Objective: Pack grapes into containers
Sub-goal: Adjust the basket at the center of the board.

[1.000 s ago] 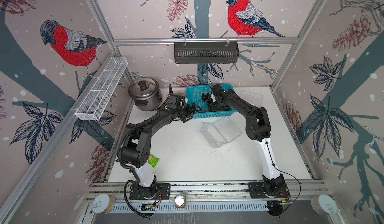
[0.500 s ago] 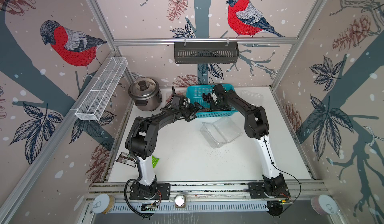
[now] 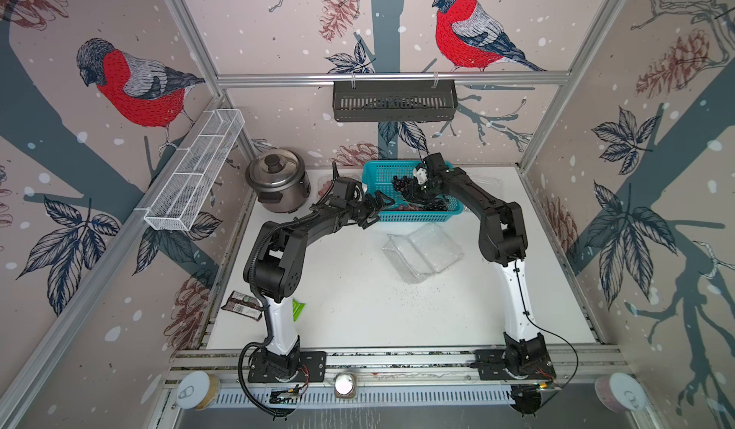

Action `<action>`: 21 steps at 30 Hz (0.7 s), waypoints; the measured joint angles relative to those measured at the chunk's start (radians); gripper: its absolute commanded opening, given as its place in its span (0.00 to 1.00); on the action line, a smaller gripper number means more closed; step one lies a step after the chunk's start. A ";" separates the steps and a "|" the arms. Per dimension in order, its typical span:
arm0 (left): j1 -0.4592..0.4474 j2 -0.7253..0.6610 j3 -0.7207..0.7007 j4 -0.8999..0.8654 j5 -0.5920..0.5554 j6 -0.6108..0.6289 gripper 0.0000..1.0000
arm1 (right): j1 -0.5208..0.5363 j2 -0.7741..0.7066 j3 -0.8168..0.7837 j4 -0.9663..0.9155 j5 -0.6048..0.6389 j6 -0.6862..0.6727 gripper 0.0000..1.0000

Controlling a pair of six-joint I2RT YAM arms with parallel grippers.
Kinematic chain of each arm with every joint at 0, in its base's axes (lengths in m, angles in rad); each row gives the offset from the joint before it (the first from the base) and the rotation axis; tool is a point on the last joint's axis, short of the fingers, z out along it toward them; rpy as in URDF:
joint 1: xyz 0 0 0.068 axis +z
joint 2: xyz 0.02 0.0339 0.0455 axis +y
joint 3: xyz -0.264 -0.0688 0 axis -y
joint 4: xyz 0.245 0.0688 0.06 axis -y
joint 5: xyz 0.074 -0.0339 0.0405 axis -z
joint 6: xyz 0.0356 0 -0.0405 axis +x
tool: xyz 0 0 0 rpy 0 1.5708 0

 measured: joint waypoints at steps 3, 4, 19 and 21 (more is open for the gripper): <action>0.000 -0.014 -0.008 -0.003 -0.002 0.005 0.97 | -0.002 -0.009 0.000 0.009 -0.014 0.004 0.36; 0.000 -0.018 -0.011 -0.003 -0.002 0.005 0.97 | -0.002 -0.011 -0.001 0.012 -0.015 0.005 0.36; 0.000 -0.038 -0.012 -0.033 -0.009 0.031 0.97 | -0.007 -0.024 -0.004 0.025 -0.032 0.022 0.45; 0.000 -0.038 -0.011 -0.033 -0.009 0.034 0.97 | -0.010 -0.024 -0.004 0.025 -0.034 0.022 0.51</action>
